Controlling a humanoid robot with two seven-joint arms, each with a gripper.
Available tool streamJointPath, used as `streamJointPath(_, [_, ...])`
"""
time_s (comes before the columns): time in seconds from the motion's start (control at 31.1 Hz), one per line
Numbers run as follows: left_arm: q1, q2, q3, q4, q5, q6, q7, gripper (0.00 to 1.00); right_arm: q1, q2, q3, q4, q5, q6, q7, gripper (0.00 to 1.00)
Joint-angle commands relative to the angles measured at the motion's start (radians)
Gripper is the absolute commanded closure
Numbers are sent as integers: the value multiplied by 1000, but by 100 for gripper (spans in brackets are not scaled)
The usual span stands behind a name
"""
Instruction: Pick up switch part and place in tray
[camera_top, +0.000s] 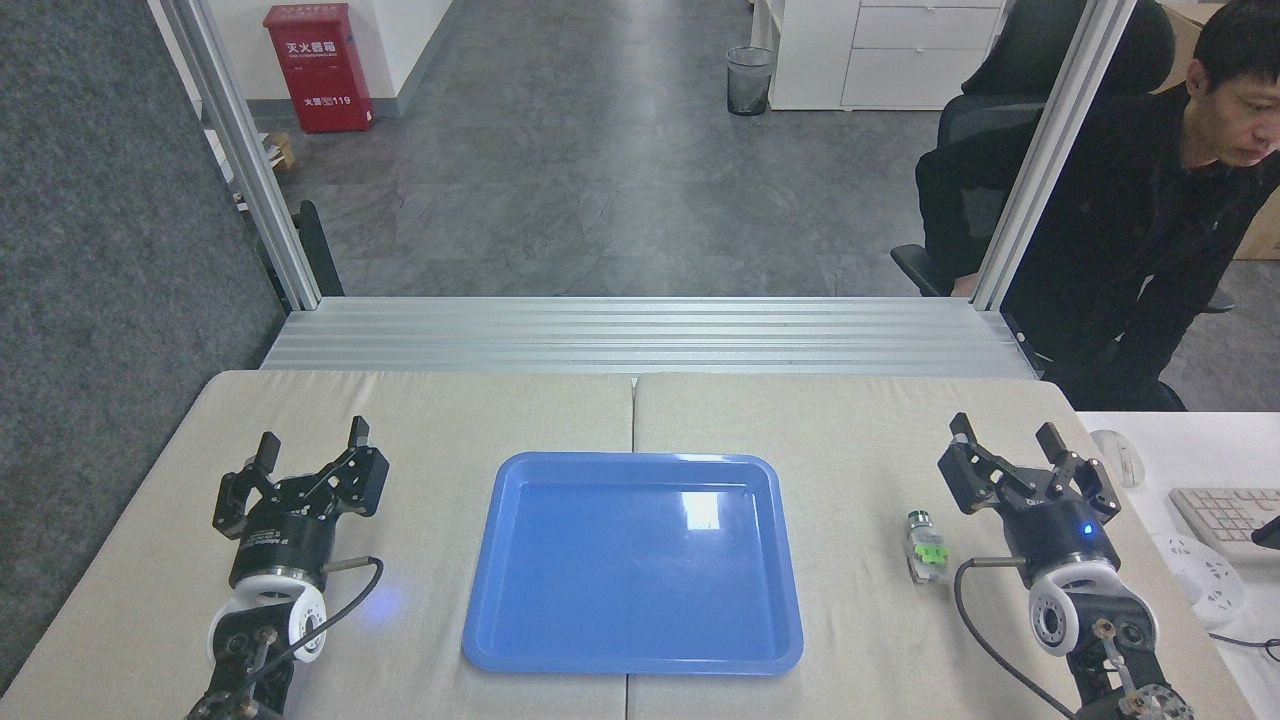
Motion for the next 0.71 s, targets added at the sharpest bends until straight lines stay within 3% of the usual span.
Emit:
streamJointPath(0.0, [0, 0, 0, 0, 1, 0, -1, 0, 0, -1, 0, 0, 0, 1, 0, 4])
streamJointPath(0.39, [0, 0, 0, 0, 1, 0, 1, 0, 10, 16, 8, -2, 0, 1, 0, 4])
streamJointPath(0.67, [1, -1, 0, 0, -1, 0, -1, 0, 61, 19, 97, 21, 17, 40, 33, 4])
